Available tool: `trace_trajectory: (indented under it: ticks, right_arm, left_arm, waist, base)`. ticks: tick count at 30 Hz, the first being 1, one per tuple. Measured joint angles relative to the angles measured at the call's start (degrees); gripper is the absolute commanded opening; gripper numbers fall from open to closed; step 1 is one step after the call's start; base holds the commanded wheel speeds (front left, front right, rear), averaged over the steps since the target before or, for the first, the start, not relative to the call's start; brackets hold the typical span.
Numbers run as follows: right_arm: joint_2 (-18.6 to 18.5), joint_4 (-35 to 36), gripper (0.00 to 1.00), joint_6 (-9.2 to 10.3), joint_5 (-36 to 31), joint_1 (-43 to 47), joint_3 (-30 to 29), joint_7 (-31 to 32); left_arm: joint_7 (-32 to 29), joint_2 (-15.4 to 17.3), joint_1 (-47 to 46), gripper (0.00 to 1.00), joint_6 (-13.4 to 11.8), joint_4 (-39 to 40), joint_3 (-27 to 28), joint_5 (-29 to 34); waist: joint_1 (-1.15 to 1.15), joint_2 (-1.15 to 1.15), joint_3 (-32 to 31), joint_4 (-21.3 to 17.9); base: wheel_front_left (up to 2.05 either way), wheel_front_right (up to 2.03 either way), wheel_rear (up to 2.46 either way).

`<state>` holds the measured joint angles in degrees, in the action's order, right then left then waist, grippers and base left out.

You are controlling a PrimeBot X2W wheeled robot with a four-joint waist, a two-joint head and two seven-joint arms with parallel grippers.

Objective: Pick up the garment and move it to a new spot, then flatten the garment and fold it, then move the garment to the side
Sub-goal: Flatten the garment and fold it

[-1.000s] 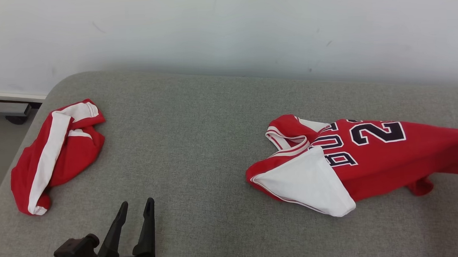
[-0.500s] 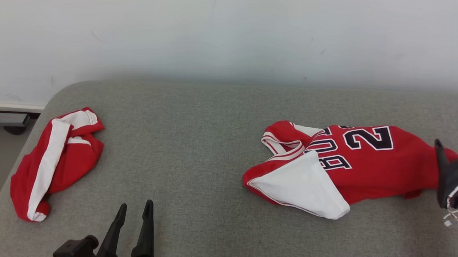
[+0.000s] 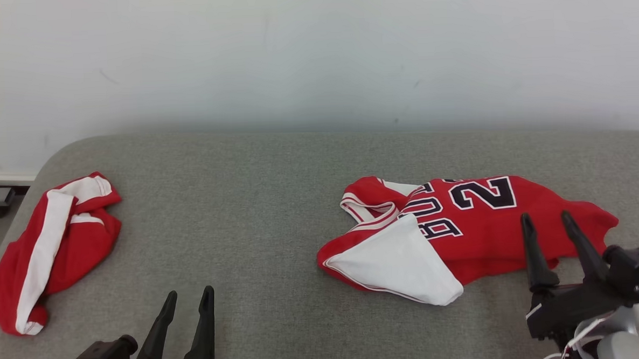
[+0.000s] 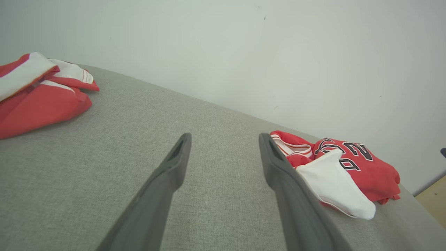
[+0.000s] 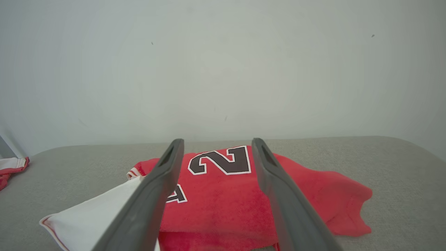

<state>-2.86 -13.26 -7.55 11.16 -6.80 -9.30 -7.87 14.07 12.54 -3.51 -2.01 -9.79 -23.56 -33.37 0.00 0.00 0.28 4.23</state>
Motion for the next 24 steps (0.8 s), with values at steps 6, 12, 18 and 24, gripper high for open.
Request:
trace_trajectory:
  ticks: [6, 12, 18, 24]
  right_arm:
    - [0.1, 1.9, 1.0, 0.0, 3.7, 3.4, 3.5, -3.1]
    - [0.0, 1.7, 1.0, 0.0, 5.4, 5.1, 4.7, -4.8]
    - [0.0, 0.2, 1.0, 0.0, 6.1, 6.5, 5.2, -5.5]
    - [0.0, -0.3, 1.0, 0.0, 6.1, 6.1, 6.1, -5.6]
  left_arm:
    - [0.0, 0.1, 0.0, 1.0, -0.1, 0.1, -0.1, -0.2]
    - [0.1, 0.1, 0.0, 1.0, -0.5, 0.0, 0.3, -0.3]
    - [0.3, -0.2, 0.1, 1.0, -0.5, -0.3, 0.6, -0.4]
    - [0.3, -0.5, -0.1, 1.0, 0.1, -1.3, -0.4, -0.4]
  waist:
    - [0.0, 0.0, -0.3, -1.7]
    - [0.0, 0.0, -0.5, -3.5]
    - [0.0, 0.0, -0.6, -5.0]
    - [0.0, 0.0, -0.4, -6.3]
  base:
    - [0.0, 0.0, 0.0]
    - [0.0, 0.0, 0.0]
    - [0.0, 0.0, 0.0]
    - [0.0, 0.0, 0.0]
